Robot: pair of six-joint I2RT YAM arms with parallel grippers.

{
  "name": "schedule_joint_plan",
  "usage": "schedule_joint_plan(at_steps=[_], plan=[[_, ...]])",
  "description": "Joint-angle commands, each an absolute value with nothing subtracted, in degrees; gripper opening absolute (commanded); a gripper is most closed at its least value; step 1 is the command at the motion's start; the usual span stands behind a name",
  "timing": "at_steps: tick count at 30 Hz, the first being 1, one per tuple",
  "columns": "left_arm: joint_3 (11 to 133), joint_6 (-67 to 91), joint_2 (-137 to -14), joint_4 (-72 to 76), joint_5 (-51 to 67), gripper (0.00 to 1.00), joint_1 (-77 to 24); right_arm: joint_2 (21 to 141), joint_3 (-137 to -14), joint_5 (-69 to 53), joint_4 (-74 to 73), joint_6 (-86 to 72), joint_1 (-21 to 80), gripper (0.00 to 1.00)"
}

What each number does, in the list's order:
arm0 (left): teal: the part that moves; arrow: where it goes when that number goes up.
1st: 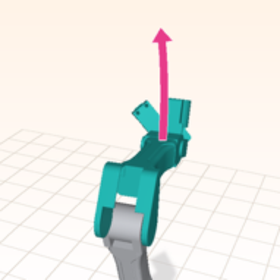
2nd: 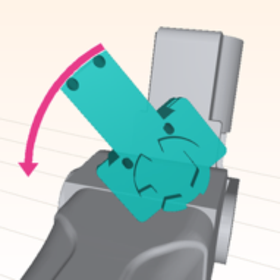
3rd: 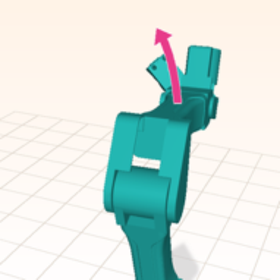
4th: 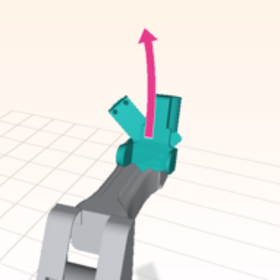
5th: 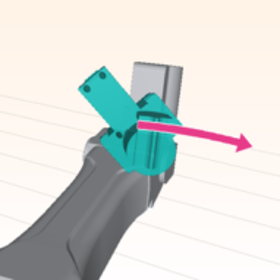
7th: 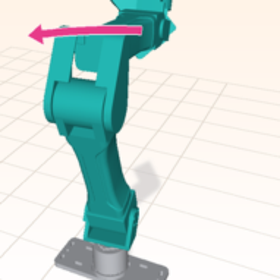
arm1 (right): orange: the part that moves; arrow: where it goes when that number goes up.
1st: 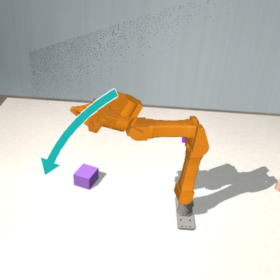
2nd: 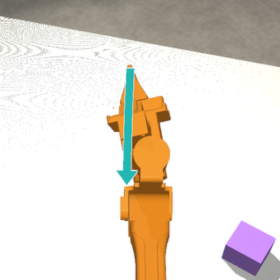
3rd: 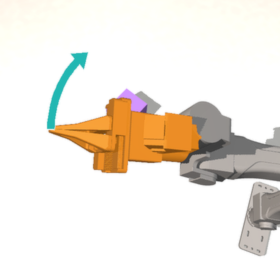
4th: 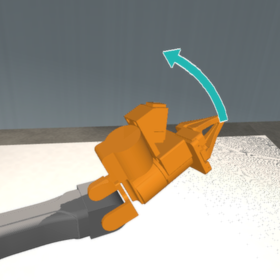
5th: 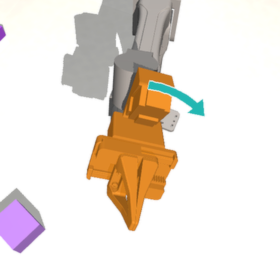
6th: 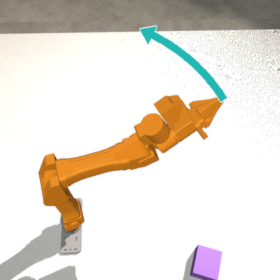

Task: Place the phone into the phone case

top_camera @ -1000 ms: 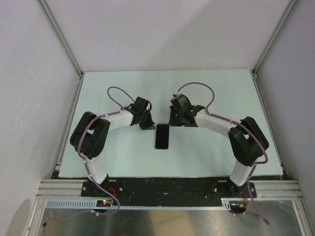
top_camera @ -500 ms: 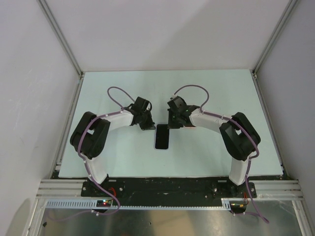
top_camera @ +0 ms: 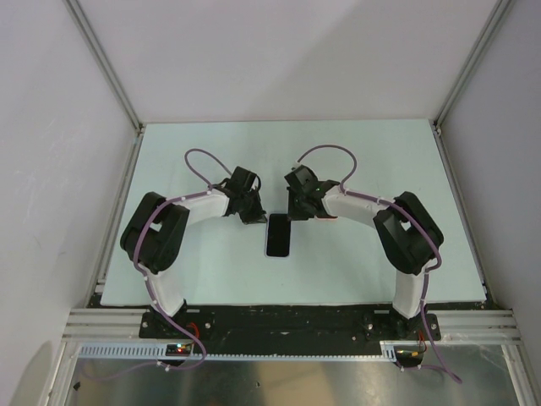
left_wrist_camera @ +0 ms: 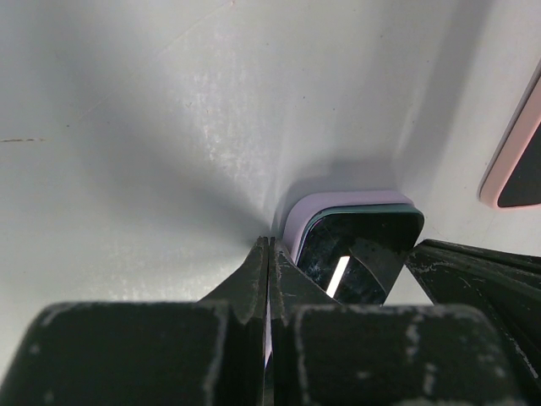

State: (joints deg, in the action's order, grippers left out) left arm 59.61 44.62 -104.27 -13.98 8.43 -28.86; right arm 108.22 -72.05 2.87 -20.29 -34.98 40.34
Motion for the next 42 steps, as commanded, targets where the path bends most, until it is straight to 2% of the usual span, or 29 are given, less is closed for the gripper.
schedule_joint_plan(at_steps=[1,34,42], plan=[[61.17,43.2,-103.96,-14.96,10.81,0.0,-29.79,109.17,-73.83,5.76,-21.83,-35.27,40.84,0.13],[62.17,42.54,-104.95,-15.38,10.97,0.0,-29.7,109.62,-74.01,10.85,-23.98,-34.84,41.77,0.17],[62.31,42.39,-105.17,-15.38,11.05,0.0,-29.71,111.11,-74.05,8.41,-22.78,-34.98,41.74,0.12]])
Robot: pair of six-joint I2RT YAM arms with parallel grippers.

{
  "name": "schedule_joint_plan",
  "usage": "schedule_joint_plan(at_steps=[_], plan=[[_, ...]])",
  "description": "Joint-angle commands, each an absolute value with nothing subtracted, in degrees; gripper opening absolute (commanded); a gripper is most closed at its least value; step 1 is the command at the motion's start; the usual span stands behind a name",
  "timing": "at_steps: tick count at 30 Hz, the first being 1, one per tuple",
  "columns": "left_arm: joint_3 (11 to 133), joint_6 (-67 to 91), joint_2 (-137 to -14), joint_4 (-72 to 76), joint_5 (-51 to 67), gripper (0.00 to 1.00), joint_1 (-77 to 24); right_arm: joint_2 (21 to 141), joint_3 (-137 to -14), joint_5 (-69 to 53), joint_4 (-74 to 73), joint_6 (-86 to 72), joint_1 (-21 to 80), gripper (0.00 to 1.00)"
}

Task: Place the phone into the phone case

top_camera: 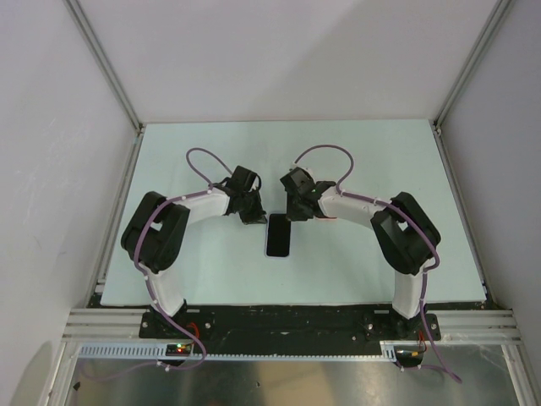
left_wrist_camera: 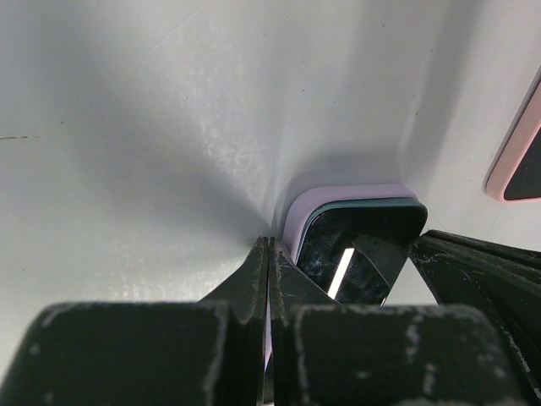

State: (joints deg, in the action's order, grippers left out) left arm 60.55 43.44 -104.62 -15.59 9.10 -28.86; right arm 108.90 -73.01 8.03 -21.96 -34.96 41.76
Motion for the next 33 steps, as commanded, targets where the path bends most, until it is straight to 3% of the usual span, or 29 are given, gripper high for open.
schedule_joint_plan(at_steps=[1,8,33], plan=[[62.31,42.38,-105.19,-15.43,11.11,0.0,-29.71,111.28,-74.03,8.29,-22.9,-35.03,41.65,0.1],[62.6,42.15,-105.42,-15.61,11.23,0.0,-29.62,112.12,-73.31,7.86,-24.44,-35.32,41.1,0.04],[63.06,41.67,-105.26,-15.94,11.55,0.0,-29.37,120.31,-68.45,7.44,-22.66,-39.09,46.39,0.02]])
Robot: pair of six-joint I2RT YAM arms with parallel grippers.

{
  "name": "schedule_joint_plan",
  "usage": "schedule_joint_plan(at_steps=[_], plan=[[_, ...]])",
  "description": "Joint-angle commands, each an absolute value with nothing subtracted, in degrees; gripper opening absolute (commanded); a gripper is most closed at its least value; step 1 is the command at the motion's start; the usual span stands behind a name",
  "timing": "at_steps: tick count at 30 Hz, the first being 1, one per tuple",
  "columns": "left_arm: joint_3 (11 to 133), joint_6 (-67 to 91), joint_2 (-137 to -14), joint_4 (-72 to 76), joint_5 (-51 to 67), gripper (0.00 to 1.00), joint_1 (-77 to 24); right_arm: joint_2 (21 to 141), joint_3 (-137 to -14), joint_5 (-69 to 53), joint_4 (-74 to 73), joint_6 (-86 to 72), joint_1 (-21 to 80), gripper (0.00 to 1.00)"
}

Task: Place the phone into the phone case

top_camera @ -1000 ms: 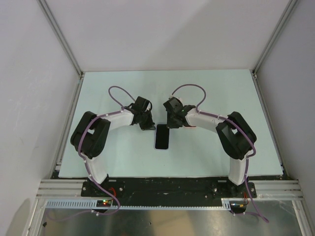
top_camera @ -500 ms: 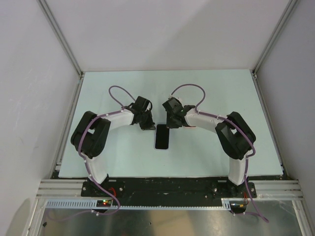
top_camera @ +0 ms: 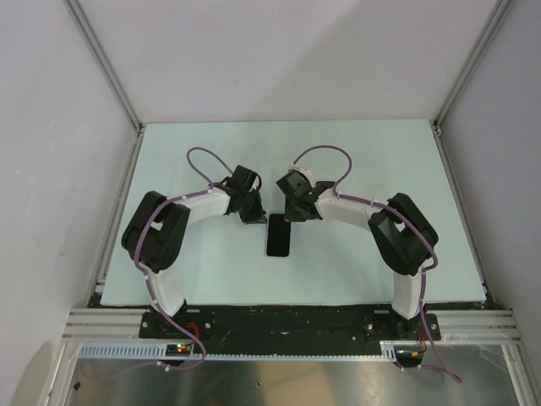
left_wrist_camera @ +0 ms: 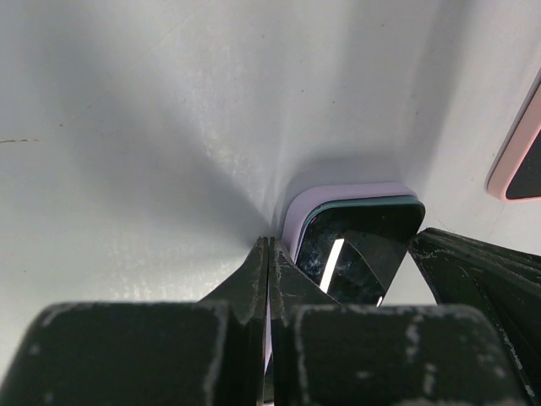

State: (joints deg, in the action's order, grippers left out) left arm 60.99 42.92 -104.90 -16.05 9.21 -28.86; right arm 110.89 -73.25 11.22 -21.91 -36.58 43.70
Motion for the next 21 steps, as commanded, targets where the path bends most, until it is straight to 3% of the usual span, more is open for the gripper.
schedule_joint_plan(at_steps=[1,16,21], plan=[[63.04,41.62,-105.23,-16.01,11.58,0.0,-29.36,120.54,-68.32,7.41,-22.67,-39.28,46.53,0.02],[64.19,41.56,-103.83,-16.59,10.82,0.0,-29.26,120.9,-67.73,7.52,-23.15,-39.34,46.62,0.02],[64.33,41.21,-102.61,-17.07,10.0,0.0,-29.18,115.45,-70.89,8.8,-23.86,-36.36,44.98,0.1]])
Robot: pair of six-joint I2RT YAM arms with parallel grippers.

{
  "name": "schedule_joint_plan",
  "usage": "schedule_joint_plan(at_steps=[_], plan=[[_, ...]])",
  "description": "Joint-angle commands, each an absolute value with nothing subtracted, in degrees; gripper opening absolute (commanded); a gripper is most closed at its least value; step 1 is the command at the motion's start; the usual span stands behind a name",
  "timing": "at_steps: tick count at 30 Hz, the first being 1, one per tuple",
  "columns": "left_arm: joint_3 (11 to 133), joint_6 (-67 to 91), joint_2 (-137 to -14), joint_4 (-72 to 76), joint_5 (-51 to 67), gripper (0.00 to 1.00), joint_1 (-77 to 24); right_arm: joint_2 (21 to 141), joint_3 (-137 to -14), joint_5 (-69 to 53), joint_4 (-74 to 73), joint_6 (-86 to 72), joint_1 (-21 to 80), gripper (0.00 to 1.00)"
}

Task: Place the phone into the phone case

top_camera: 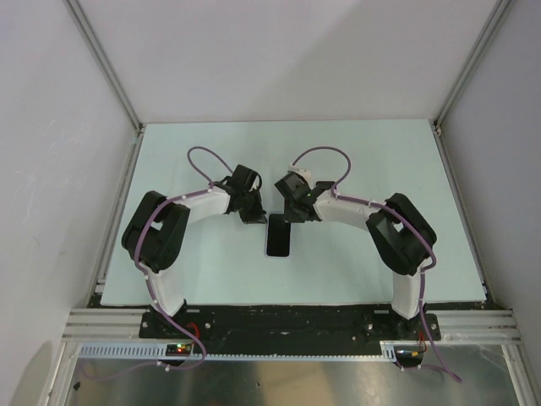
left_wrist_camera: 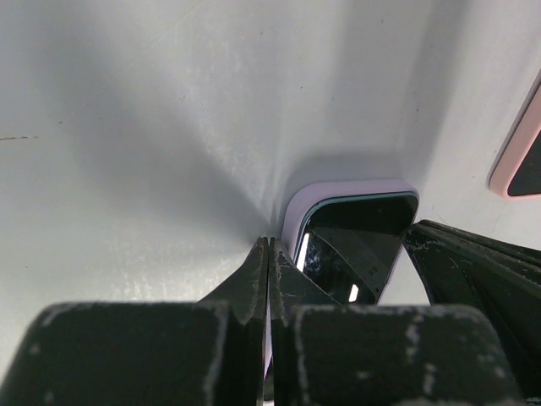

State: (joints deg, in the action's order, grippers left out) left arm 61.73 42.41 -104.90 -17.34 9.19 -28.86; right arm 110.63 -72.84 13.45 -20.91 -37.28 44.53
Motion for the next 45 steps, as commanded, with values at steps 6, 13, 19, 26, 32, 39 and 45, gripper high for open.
schedule_joint_plan(at_steps=[6,13,19,26,32,39,45], plan=[[63.64,40.92,-100.42,-17.55,9.3,0.01,-29.23,110.51,-74.08,10.41,-24.1,-33.05,42.38,0.23],[57.17,41.51,-91.77,-18.12,5.35,0.02,-29.54,108.08,-75.57,9.07,-21.86,-30.77,40.05,0.25],[48.1,43.71,-83.13,-18.12,2.69,0.02,-32.35,109.24,-79.27,8.72,-22.29,-29.3,39.83,0.25],[40.75,50.17,-77.47,-17.91,0.31,0.01,-41.07,115.43,-87.08,9.13,-23.83,-27.71,39.4,0.25],[39.74,53.26,-77.83,-16.59,-1.72,0.0,-45.75,120.03,-90.15,9.61,-25.9,-27.84,39.4,0.24],[38.79,55.62,-81.38,-12.24,-0.51,0.0,-46.9,120.51,-86.89,8.74,-25.85,-28.15,39.23,0.22],[38.67,55.83,-82.48,-11.7,-0.81,0.0,-46.11,116.25,-79.68,7.43,-24.11,-29.28,39.34,0.21]])
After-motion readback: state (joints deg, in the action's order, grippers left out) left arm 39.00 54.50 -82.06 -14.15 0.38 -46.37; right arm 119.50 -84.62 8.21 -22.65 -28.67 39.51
